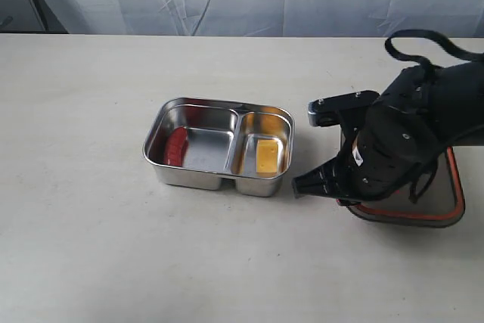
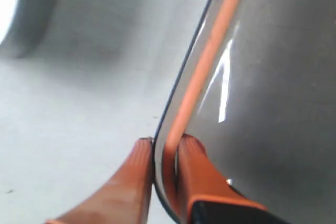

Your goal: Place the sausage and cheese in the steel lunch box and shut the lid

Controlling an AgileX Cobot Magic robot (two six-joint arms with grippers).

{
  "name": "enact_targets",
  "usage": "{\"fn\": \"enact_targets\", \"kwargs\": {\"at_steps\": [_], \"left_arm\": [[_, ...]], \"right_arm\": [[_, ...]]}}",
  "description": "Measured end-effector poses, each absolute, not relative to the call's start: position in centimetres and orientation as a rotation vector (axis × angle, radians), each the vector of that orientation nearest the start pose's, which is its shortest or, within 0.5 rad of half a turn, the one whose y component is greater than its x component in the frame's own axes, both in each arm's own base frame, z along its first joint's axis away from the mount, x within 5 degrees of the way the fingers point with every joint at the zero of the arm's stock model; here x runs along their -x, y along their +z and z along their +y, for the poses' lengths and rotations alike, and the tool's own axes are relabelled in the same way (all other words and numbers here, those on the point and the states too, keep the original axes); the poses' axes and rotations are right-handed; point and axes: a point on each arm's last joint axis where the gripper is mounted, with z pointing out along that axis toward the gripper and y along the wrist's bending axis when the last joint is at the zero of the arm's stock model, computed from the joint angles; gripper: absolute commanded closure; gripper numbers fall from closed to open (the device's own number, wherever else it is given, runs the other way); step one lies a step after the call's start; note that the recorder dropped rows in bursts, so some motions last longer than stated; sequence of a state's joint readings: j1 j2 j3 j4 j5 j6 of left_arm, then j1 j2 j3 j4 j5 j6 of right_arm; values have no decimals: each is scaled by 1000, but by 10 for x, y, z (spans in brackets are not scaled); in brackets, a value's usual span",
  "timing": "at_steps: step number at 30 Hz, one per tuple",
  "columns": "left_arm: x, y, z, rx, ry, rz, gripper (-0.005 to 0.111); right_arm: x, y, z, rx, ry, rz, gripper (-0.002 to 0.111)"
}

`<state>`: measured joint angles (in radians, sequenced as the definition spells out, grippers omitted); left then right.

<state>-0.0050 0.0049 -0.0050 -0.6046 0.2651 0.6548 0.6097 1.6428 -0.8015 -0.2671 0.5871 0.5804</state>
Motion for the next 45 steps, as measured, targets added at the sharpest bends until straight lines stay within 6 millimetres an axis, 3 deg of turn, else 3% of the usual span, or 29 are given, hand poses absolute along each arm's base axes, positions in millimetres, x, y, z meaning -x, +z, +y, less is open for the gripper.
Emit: {"fn": "enact_targets", "kwargs": {"at_steps": [8, 16, 21, 26, 32, 42, 45], "left_arm": [[-55, 195, -14, -172, -81, 1694, 107], [-55, 195, -14, -155, -103, 1693, 107], [-55, 202, -17, 89, -382, 1632, 107], [-53, 208, -27, 304, -765, 1582, 107], [-46, 209, -43, 250, -1006, 1618, 107], [-38, 213, -54, 192, -1206, 1620, 107], [-36, 216, -57, 165, -1255, 1590, 96]], "right_arm": [[-208, 216, 153, 373, 101, 2699, 109], [-188, 254, 141, 317, 202, 2626, 109], [-174, 273, 138, 329, 349, 2584, 109], [-158, 293, 146, 386, 634, 2500, 109], [-145, 310, 156, 443, 911, 2399, 109], [-134, 333, 174, 458, 1328, 2211, 109], [-131, 340, 180, 479, 1428, 2124, 109]]}}
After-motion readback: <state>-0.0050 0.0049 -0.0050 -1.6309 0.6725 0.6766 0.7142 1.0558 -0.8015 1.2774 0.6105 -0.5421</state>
